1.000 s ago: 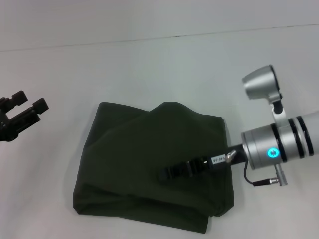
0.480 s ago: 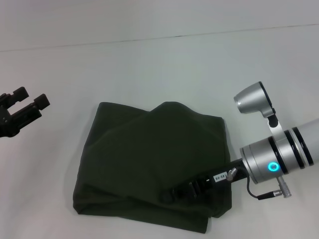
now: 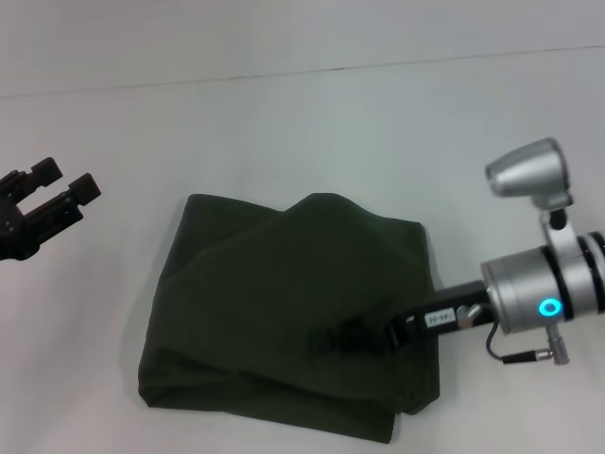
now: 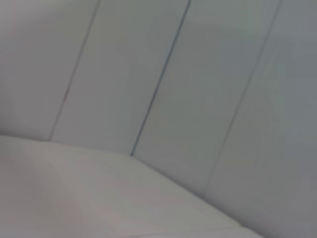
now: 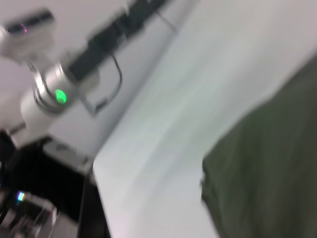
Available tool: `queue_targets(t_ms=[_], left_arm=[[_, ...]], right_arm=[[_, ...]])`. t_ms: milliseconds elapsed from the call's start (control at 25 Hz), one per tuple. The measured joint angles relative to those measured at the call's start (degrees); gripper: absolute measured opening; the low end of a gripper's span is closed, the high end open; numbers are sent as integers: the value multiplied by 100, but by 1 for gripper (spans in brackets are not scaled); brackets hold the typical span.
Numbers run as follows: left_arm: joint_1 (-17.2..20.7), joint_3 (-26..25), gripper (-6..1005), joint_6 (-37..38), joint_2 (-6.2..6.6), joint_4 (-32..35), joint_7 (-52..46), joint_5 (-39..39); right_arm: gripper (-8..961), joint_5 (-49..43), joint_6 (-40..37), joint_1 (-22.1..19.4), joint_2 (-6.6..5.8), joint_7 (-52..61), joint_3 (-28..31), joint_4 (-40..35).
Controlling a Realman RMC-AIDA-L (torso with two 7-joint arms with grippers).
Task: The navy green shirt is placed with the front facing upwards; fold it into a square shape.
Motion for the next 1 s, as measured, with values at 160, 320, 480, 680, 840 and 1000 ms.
queue_targets(t_ms=[160, 320, 480, 680, 840, 1000], left_arm=[[-6, 35, 757, 374, 78, 70, -190, 42], [22, 69, 761, 684, 108, 243, -306, 100], [69, 104, 764, 1024, 108, 397, -350, 282], [30, 102, 763, 1404, 157, 413, -621, 665], [4, 147, 756, 1629, 164, 415, -870, 815], [55, 160, 752, 1749, 143, 415, -936, 835]], right_arm=[[45, 254, 22, -214, -65, -182, 266, -263], [139, 317, -148, -363, -200, -520, 674, -365], [287, 449, -589, -532, -260, -1199, 1009, -416], [478, 439, -917, -683, -262, -1825, 951, -653], [603, 428, -1105, -719, -231, -2148, 780, -711], [739, 426, -1335, -721, -222, -2303, 540, -730]])
